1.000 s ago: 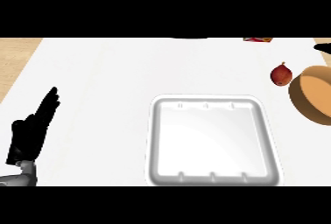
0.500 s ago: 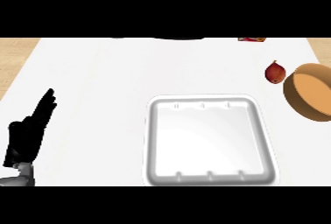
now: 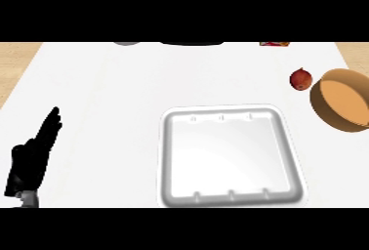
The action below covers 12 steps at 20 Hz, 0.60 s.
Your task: Pick the pear from the tray and place it in the pot
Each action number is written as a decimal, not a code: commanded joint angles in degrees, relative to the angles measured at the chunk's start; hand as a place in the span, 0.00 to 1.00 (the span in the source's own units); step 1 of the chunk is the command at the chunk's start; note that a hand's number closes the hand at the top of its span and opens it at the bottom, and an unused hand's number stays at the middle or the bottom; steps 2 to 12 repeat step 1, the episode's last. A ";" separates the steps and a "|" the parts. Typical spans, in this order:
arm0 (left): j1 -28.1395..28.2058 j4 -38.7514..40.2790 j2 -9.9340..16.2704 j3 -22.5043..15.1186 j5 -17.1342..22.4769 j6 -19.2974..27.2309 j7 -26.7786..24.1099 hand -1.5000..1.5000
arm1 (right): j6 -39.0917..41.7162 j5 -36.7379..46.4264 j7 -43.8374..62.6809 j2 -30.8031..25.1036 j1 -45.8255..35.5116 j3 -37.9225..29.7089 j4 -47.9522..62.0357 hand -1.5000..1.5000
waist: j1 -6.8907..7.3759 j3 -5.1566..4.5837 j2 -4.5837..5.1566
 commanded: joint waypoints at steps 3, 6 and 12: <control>-3.76 2.60 3.74 3.68 2.51 -3.53 2.19 0.50 | 4.38 -2.45 0.33 -2.12 3.05 -1.06 -2.03 0.00 | -1.16 -0.09 -0.38; -3.76 2.60 3.74 3.68 2.51 -3.53 2.19 0.50 | 4.38 -2.45 0.33 -2.12 3.05 -1.06 -2.03 0.00 | -1.16 -0.09 -0.38; -3.76 2.60 3.74 3.68 2.51 -3.53 2.19 0.50 | 4.38 -2.45 0.33 -2.12 3.05 -1.06 -2.03 0.00 | -1.16 -0.09 -0.38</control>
